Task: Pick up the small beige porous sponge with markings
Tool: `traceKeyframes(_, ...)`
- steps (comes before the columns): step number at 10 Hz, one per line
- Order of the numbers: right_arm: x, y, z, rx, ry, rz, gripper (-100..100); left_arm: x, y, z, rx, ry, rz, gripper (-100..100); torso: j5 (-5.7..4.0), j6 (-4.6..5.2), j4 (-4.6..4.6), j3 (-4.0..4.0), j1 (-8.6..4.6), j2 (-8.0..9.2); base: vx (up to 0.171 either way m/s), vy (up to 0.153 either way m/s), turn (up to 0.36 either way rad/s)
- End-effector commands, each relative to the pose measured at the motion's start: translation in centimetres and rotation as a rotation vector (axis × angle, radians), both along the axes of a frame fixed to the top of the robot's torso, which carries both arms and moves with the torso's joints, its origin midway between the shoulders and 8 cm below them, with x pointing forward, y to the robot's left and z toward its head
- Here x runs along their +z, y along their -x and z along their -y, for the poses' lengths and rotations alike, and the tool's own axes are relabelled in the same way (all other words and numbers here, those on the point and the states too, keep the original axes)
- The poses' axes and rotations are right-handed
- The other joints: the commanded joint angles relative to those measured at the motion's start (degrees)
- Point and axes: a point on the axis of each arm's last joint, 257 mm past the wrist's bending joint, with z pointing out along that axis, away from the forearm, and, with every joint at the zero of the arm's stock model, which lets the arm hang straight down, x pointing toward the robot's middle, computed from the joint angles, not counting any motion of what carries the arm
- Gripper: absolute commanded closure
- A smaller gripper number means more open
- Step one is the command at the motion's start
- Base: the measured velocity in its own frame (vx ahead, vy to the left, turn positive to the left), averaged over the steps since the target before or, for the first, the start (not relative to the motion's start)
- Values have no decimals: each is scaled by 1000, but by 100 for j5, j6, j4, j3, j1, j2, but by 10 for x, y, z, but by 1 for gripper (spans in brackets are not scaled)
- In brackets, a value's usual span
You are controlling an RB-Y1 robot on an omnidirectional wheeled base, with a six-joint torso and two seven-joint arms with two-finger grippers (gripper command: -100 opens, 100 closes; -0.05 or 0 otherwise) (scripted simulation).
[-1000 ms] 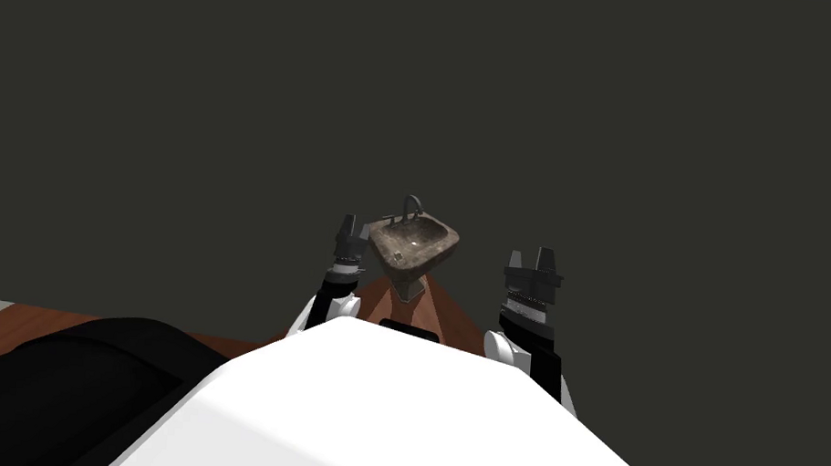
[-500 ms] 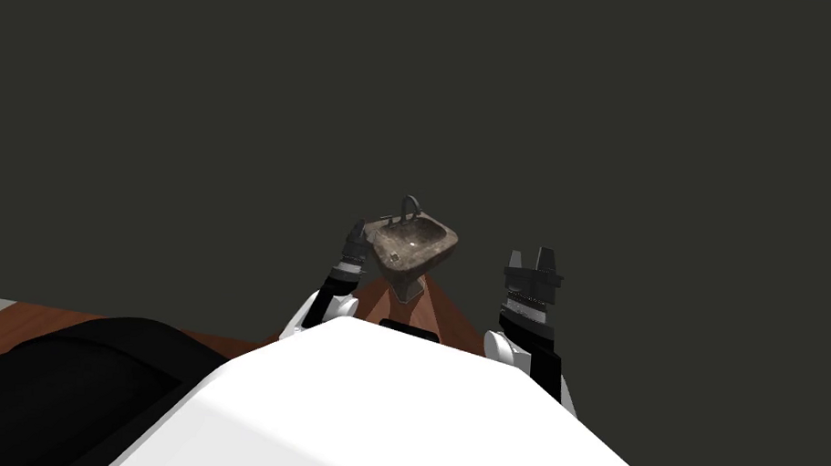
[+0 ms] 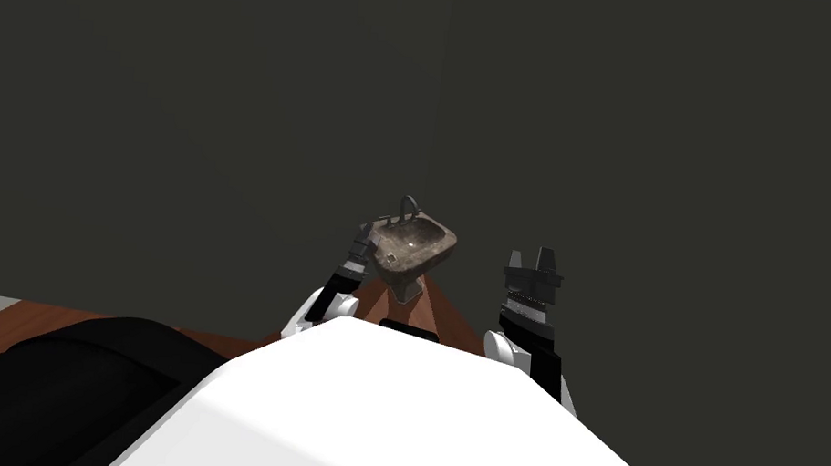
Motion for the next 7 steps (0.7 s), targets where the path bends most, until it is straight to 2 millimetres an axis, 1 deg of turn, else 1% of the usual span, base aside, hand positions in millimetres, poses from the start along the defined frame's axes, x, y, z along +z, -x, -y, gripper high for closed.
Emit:
traceKeyframes(1, 0, 0, 0, 0, 0, 0, 0, -12, -7, 1, -6, 4, -51, -100, 0, 0, 0, 0, 0, 0, 30, -38, 23)
traceKeyframes(2, 0, 0, 0, 0, 0, 0, 0, -19, -11, 6, -25, 12, -80, -100, 1, 0, 0, -1, 4, -1, 35, -47, 30)
traceKeyframes(3, 0, 0, 0, 0, 0, 0, 0, -27, -14, 5, -21, 11, -113, -100, 0, 0, -1, -2, 2, -3, 37, -48, 24)
traceKeyframes(4, 0, 0, 0, 0, 0, 0, 0, -33, -19, 10, -41, 21, -141, -100, 0, 0, -1, -3, 2, -4, 39, -59, 44)
traceKeyframes(6, 0, 0, 0, 0, 0, 0, 0, -44, -22, 9, -35, 19, -184, -100, 0, 0, -1, -2, 1, -3, 21, -35, 11)
traceKeyframes(7, 0, 0, 0, 0, 0, 0, 0, -50, -27, 15, -54, 30, -213, -100, 1, 0, 0, 1, 10, 3, 25, -37, 34)
